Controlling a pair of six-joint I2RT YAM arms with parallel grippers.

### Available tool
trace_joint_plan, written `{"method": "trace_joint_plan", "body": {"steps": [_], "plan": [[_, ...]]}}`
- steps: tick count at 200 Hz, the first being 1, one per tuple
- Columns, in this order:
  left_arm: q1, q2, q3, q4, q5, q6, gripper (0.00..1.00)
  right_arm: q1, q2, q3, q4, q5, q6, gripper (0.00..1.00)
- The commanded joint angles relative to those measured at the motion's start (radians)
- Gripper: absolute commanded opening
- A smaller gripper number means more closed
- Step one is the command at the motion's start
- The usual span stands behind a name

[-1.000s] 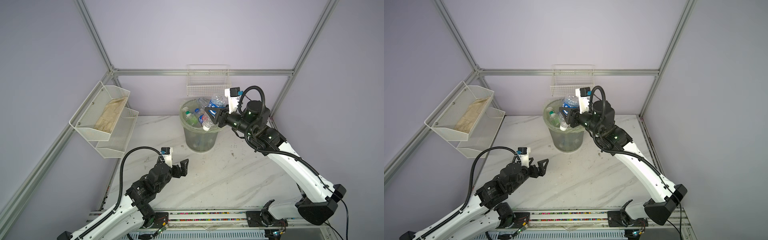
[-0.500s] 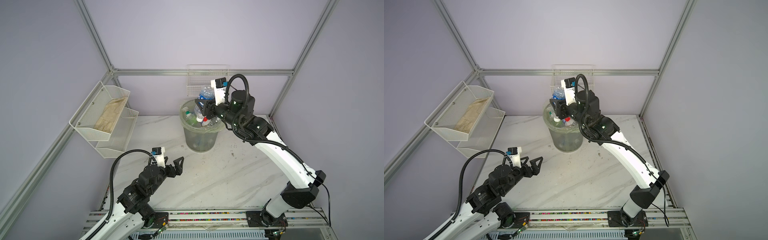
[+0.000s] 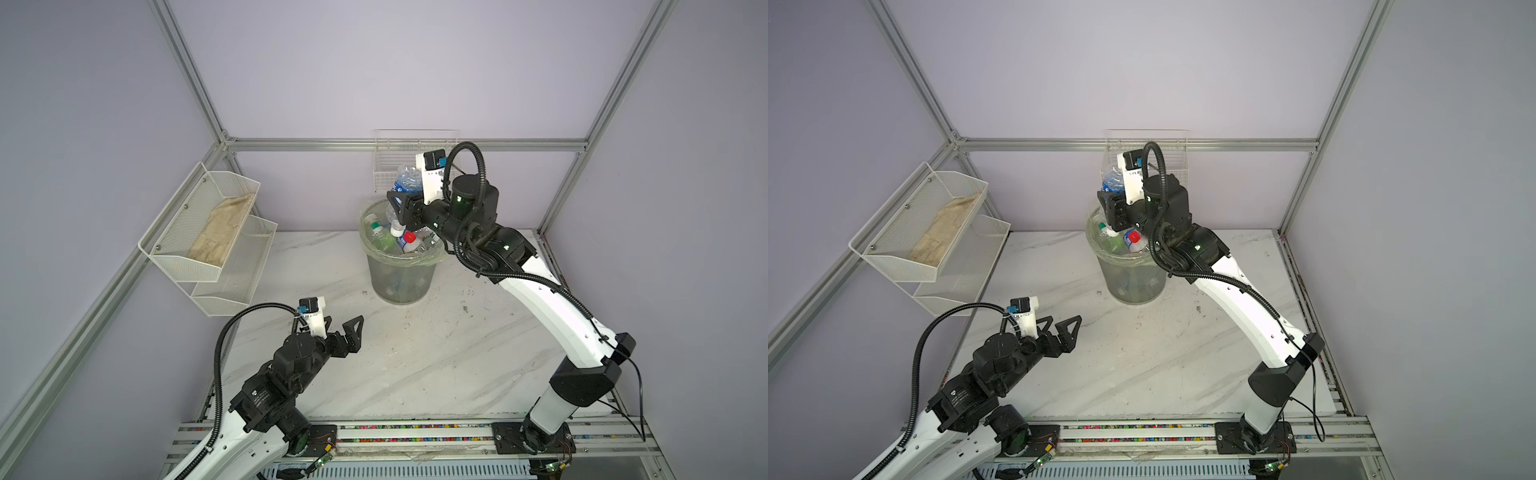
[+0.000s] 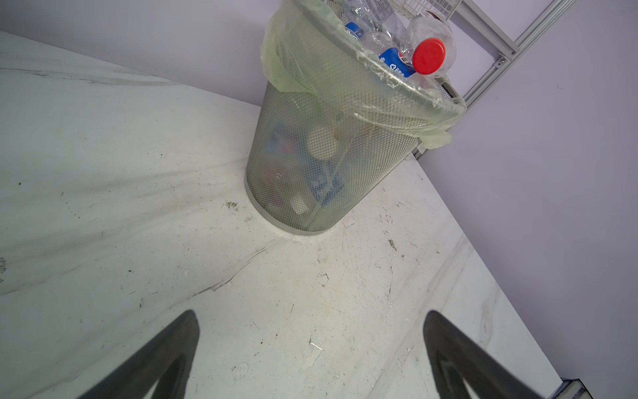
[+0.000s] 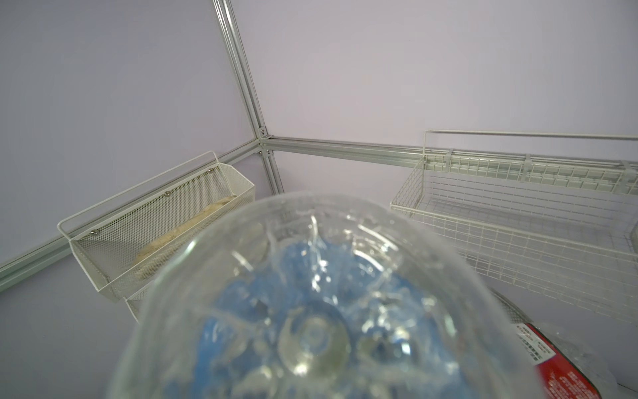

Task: Throw the plastic bottles in the bin
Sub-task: Throw the plastic bottle into the trash bin.

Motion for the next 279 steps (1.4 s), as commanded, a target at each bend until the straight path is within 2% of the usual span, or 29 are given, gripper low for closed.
{"method": "trace_joint_plan", "body": {"steps": [1, 19, 31, 50, 55, 59, 62, 97, 155, 279], "plan": [[0.007, -0.013, -0.024, 0.004, -0.007, 0.0, 1.0, 0.006, 0.064, 0.062, -0.035, 0.045, -0.016, 0.0], [0.007, -0.022, -0.025, -0.002, -0.01, -0.001, 1.0, 0.004, 0.124, 0.092, -0.043, 0.123, -0.025, 0.02], [0.007, -0.029, -0.025, -0.009, -0.013, 0.0, 1.0, -0.001, 0.171, 0.136, -0.082, 0.186, -0.007, 0.09], [0.007, -0.044, -0.023, -0.028, -0.021, 0.002, 1.0, -0.005, 0.208, 0.173, -0.116, 0.203, 0.01, 0.5], [0.008, -0.049, -0.025, -0.033, -0.023, 0.003, 1.0, -0.005, 0.207, 0.173, -0.115, 0.207, 0.013, 0.71], [0.008, -0.053, -0.025, -0.037, -0.026, 0.004, 1.0, -0.005, 0.204, 0.169, -0.111, 0.212, 0.013, 0.93], [0.008, -0.055, -0.026, -0.039, -0.026, 0.004, 1.0, -0.005, 0.201, 0.167, -0.106, 0.217, 0.013, 0.97], [0.008, -0.074, -0.031, -0.051, -0.034, 0.006, 1.0, -0.005, 0.156, 0.151, -0.09, 0.258, 0.004, 0.97], [0.008, -0.068, -0.034, -0.039, -0.027, 0.001, 1.0, -0.005, 0.087, 0.132, -0.074, 0.26, 0.002, 0.97], [0.007, -0.045, -0.001, -0.044, -0.021, 0.026, 1.0, -0.005, -0.054, -0.014, -0.047, 0.271, 0.003, 0.97]]}}
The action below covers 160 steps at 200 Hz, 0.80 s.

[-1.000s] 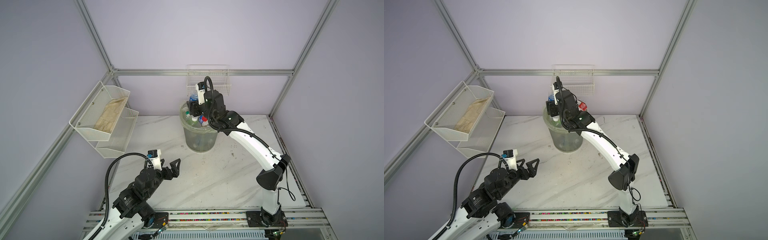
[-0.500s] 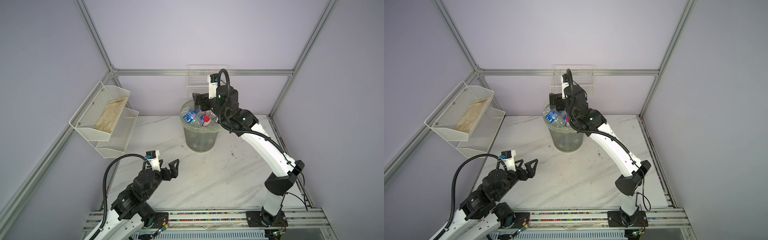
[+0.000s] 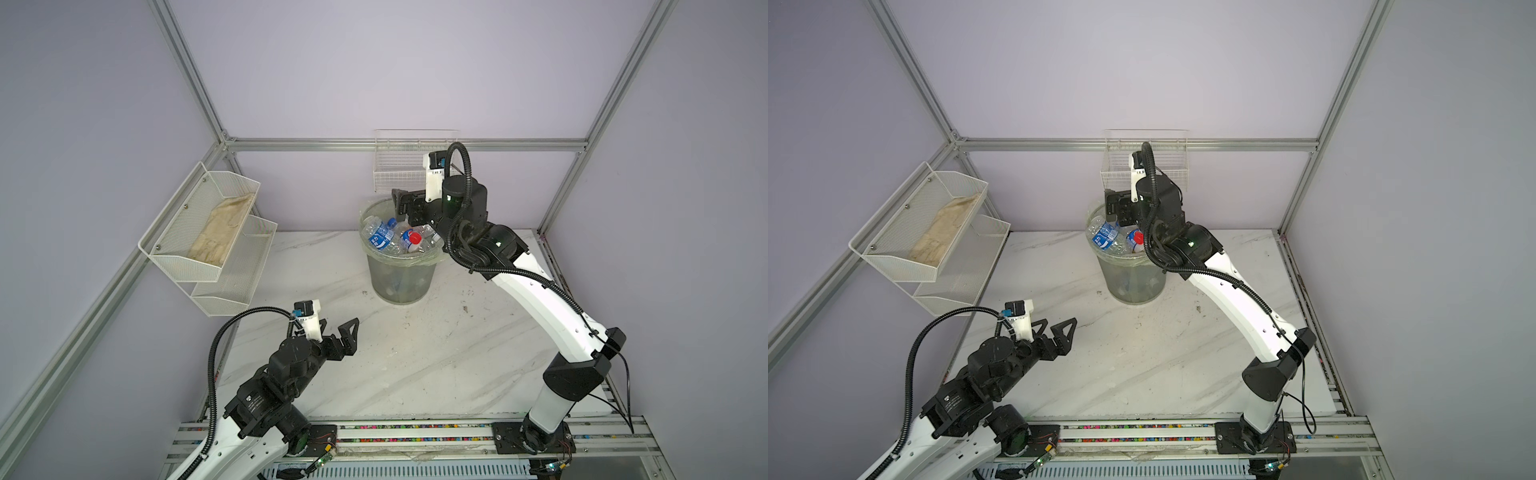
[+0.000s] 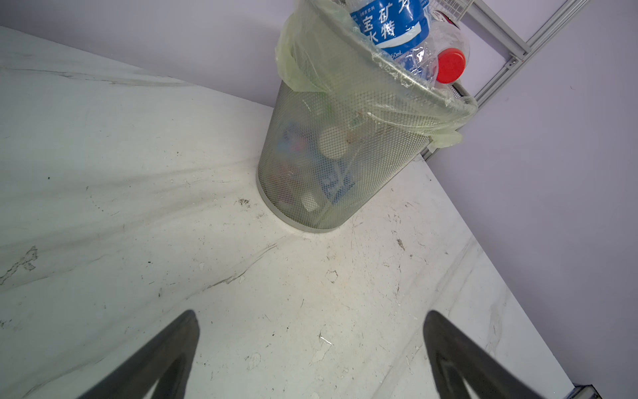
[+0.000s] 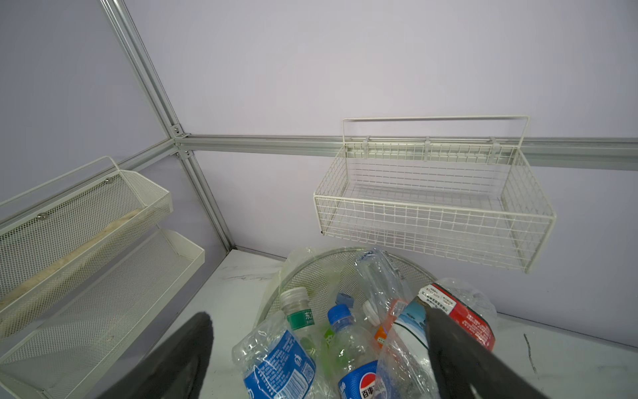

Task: Throw the plastic bottles in the bin
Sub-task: Throw the plastic bottle into the trash bin, then reset both arms

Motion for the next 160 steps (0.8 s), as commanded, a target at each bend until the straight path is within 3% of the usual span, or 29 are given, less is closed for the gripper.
{"method": "trace_joint_plan", "body": {"steps": [1, 108, 160], "plan": [[0.002, 0.0, -0.001, 0.015, 0.003, 0.025, 1.0, -0.002, -0.061, -0.017, 0.008, 0.017, -0.003, 0.97], [0.002, 0.004, 0.049, 0.024, -0.018, 0.082, 1.0, -0.004, -0.192, -0.143, 0.013, 0.121, -0.028, 0.97], [0.002, 0.02, 0.084, 0.013, -0.131, 0.142, 1.0, -0.005, -0.227, -0.194, 0.018, 0.192, -0.042, 0.97]]}}
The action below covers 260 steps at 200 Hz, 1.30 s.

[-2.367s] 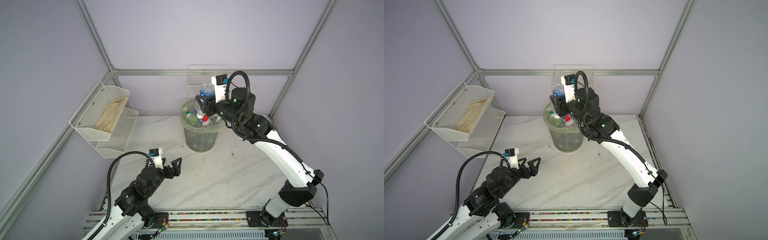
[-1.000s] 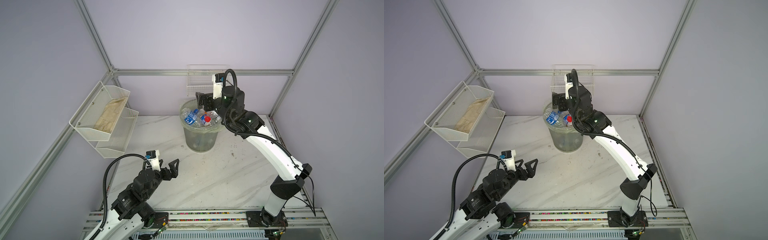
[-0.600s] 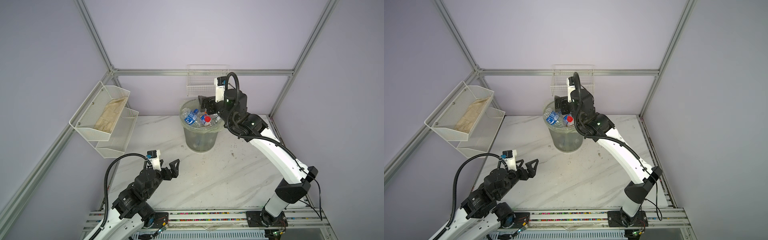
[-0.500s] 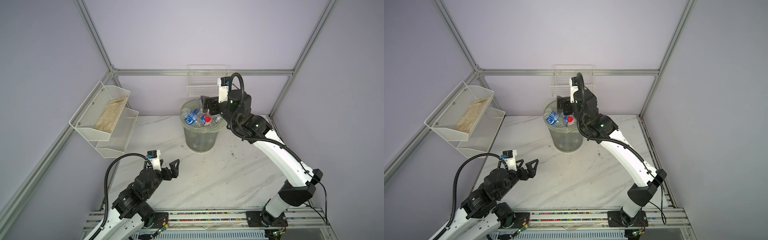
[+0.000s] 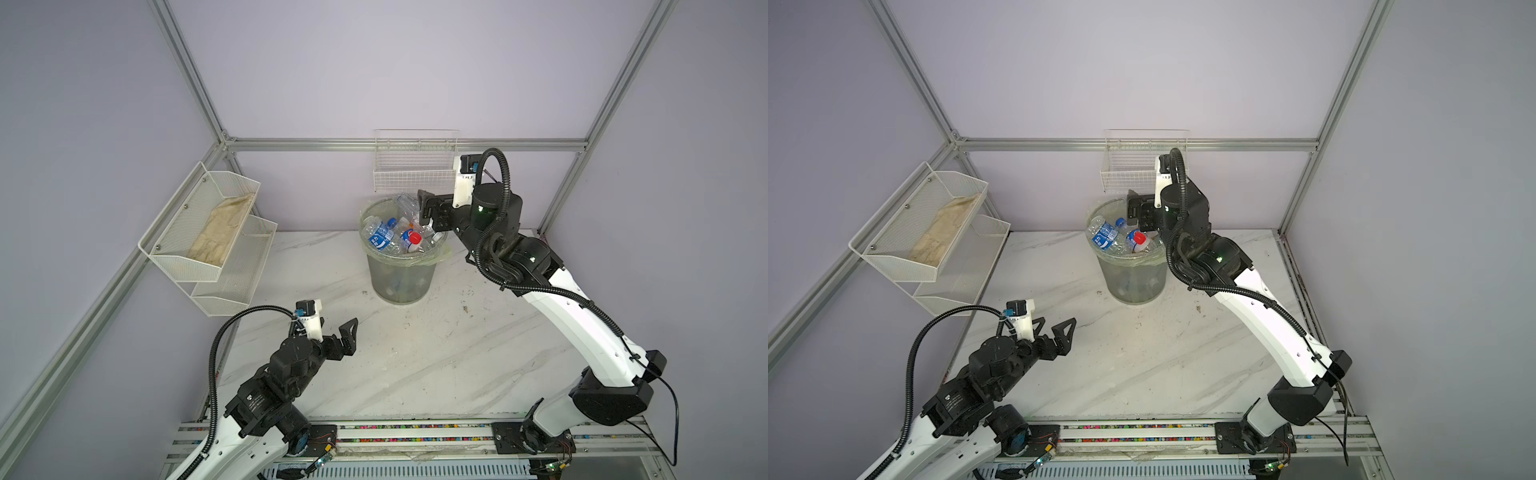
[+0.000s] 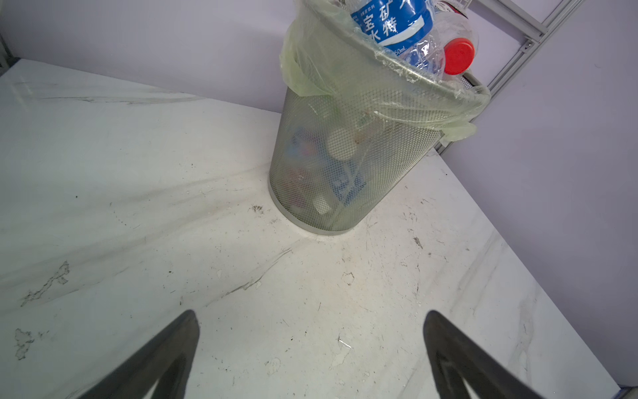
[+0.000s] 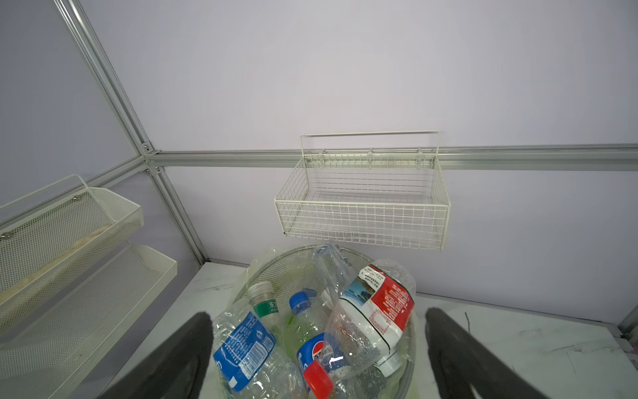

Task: Throw the plastic bottles in the bin
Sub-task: Reset both arms

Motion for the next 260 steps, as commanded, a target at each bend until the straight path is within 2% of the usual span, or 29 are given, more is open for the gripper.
{"method": "trace_joint_plan", "body": {"steps": [1, 49, 86, 101, 140, 180, 260], "plan": [[0.002, 0.011, 0.083, 0.014, -0.083, 0.058, 1.0, -0.006, -0.04, -0.028, 0.015, 0.063, -0.024, 0.97], [0.003, 0.083, 0.154, -0.016, -0.201, 0.135, 1.0, -0.043, -0.114, -0.157, 0.037, 0.145, -0.008, 0.97], [0.004, 0.193, 0.213, 0.014, -0.251, 0.208, 0.99, -0.151, -0.168, -0.284, 0.047, 0.124, 0.058, 0.97], [0.009, 0.25, 0.234, 0.032, -0.256, 0.23, 1.0, -0.183, -0.222, -0.363, 0.073, 0.155, 0.076, 0.97], [0.047, 0.357, 0.262, 0.07, -0.259, 0.254, 1.0, -0.186, -0.323, -0.608, 0.22, 0.286, -0.006, 0.97], [0.106, 0.409, 0.268, 0.092, -0.243, 0.246, 1.0, -0.185, -0.406, -0.816, 0.334, 0.356, -0.041, 0.97], [0.164, 0.405, 0.222, 0.099, -0.275, 0.247, 1.0, -0.186, -0.441, -0.972, 0.39, 0.459, -0.052, 0.97]]}}
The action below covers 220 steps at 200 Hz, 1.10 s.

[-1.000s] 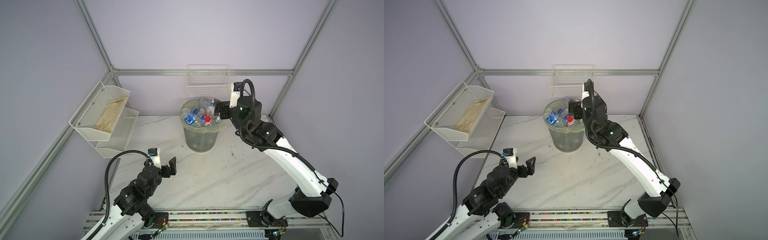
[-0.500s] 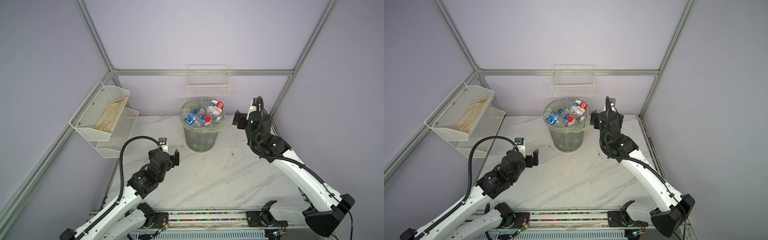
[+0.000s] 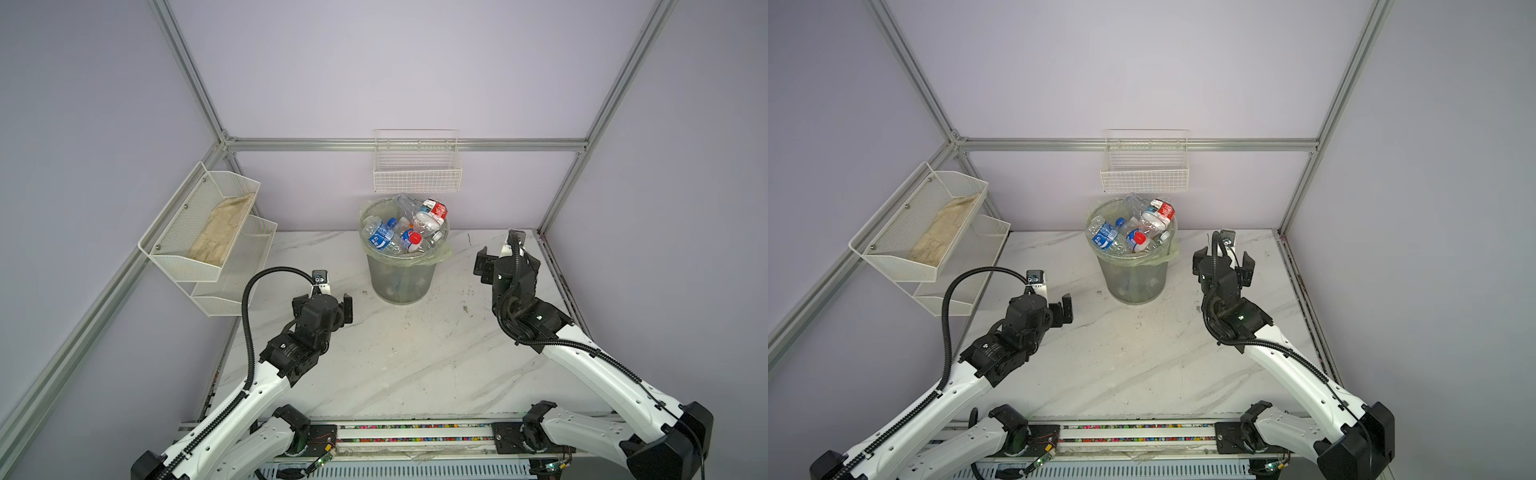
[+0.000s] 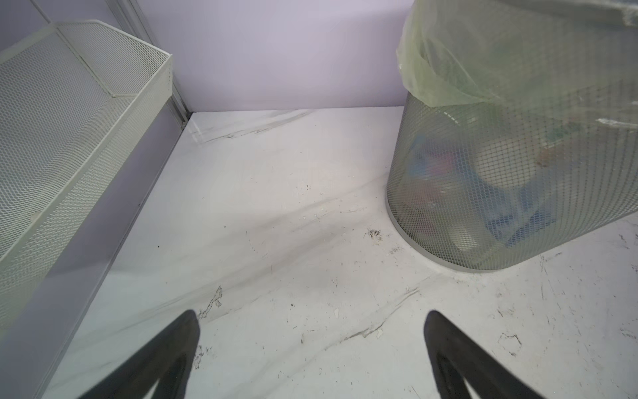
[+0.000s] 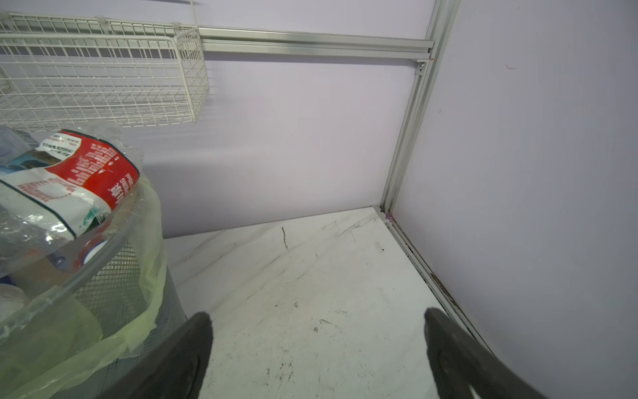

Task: Throw the plastic bottles in the bin
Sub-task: Reset both arms

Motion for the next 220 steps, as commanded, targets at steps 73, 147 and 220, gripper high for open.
{"method": "trace_joint_plan", "body": {"steps": [73, 147, 220], "plan": [[0.052, -0.06, -0.038, 0.081, -0.108, 0.048, 1.0, 0.002, -0.022, -0.131, 0.066, 0.079, -0.013, 0.97], [0.071, -0.102, -0.134, 0.119, -0.199, 0.117, 1.0, 0.002, -0.048, -0.261, 0.143, 0.081, -0.012, 0.97], [0.08, -0.085, -0.205, 0.157, -0.234, 0.113, 1.0, 0.002, -0.08, -0.34, 0.165, 0.094, 0.032, 0.97]]}}
